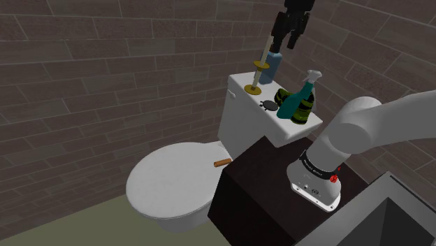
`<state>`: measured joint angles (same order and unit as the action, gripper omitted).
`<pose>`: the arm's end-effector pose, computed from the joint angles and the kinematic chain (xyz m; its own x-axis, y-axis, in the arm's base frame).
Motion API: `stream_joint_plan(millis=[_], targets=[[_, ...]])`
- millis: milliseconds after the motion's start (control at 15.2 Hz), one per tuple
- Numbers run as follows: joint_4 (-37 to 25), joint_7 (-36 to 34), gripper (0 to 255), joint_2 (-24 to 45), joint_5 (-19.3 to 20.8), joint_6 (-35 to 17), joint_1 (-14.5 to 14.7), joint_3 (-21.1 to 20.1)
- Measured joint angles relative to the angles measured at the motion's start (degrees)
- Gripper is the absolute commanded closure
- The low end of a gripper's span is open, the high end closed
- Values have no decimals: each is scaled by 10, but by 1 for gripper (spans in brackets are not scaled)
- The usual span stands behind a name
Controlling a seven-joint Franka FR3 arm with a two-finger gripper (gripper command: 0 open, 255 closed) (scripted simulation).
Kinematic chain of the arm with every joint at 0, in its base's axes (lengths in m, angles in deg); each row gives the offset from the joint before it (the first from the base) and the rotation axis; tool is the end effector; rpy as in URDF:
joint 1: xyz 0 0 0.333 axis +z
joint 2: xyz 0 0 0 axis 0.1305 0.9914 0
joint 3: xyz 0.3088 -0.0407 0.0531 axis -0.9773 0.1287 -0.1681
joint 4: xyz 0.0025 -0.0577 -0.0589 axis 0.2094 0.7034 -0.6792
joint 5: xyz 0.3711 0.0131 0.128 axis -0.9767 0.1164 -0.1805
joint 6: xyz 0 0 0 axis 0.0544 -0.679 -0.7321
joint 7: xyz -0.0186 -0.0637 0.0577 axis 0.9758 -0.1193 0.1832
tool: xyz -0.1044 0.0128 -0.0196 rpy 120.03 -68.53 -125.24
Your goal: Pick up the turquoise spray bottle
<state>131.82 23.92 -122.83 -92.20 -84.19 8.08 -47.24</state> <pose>0.3069 0.0373 0.6014 0.9963 -0.0329 -0.0790 -0.0345 -0.9992 -0.0187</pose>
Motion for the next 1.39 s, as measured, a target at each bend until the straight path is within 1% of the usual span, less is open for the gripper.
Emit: stream_joint_plan(millis=[66,198,396,528,792,1056,1254,1386], targets=[[0,0,0,0,0,0,0,0],[19,34,0,-8,13,2,10,5],[77,118,0,-35,50,-3,32,23],[102,178,0,-39,80,-8,46,37],[179,299,0,-71,148,-26,71,68],[242,420,0,-99,227,-46,89,103],[293,510,0,-117,299,-75,94,139],[303,540,0,-115,325,-87,94,152]])
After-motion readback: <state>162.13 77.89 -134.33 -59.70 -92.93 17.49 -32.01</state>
